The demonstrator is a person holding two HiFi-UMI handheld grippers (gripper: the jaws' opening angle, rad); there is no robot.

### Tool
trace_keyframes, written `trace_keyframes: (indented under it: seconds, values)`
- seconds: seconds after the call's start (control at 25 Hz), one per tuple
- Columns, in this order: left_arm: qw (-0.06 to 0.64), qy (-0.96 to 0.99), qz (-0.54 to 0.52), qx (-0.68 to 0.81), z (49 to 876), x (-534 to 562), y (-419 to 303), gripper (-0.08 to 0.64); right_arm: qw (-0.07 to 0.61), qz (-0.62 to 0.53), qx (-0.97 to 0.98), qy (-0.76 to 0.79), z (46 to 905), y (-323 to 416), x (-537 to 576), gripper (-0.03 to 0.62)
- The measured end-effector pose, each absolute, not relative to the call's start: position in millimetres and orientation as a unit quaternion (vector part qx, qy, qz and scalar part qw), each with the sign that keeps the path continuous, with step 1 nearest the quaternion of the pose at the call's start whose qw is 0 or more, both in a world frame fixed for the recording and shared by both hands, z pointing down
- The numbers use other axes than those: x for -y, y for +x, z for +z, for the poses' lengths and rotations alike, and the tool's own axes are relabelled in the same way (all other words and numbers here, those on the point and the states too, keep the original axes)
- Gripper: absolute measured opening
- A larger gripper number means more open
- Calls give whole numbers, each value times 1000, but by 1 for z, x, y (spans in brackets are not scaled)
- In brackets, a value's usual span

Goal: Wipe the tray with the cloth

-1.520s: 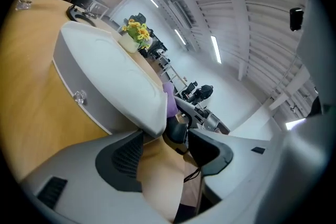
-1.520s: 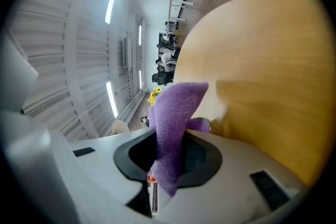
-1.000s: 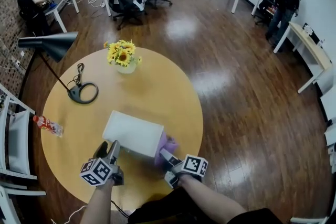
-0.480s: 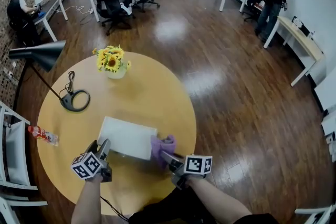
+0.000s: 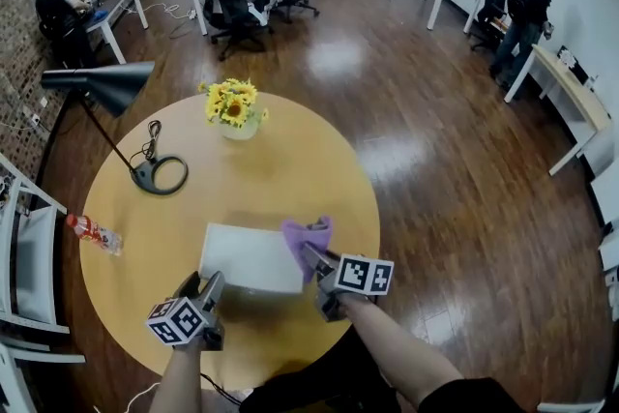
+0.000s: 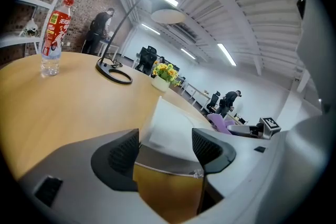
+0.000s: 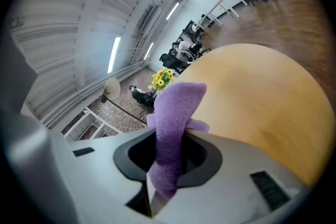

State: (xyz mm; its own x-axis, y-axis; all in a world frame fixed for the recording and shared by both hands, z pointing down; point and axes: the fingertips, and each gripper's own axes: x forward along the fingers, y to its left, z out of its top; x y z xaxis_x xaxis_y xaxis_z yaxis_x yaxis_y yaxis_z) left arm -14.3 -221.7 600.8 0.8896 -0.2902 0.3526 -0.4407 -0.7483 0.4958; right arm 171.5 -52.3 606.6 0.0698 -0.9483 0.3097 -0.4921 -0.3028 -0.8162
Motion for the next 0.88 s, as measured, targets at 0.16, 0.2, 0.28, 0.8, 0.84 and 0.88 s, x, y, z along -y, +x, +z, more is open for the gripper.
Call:
trace_keyframes:
  seconds: [0.16,0.2,0.28,0.8,0.84,0.88]
  values:
    - [294,926,127,202,604,224,-15,305,265,-431,-549,-665,610,132,35,87]
    - [294,925,126,204,605,224,-15,305,265,-431,-553,-661,610,124,31,87]
    - [294,925,123,207,605,225,-16,304,272,-437,-558,-651,611,112,24,87]
    - [373,908,124,146,601,187,-25,288,274,-450,-607,-595,608,110,-4,87]
    - [370,911,131,129,601,176,-25,288,293,-436,-589,-615,601,126,-5,87]
    - [360,915,136,122,601,167,-29,288,295,-420,-579,-633,593,137,-5,87]
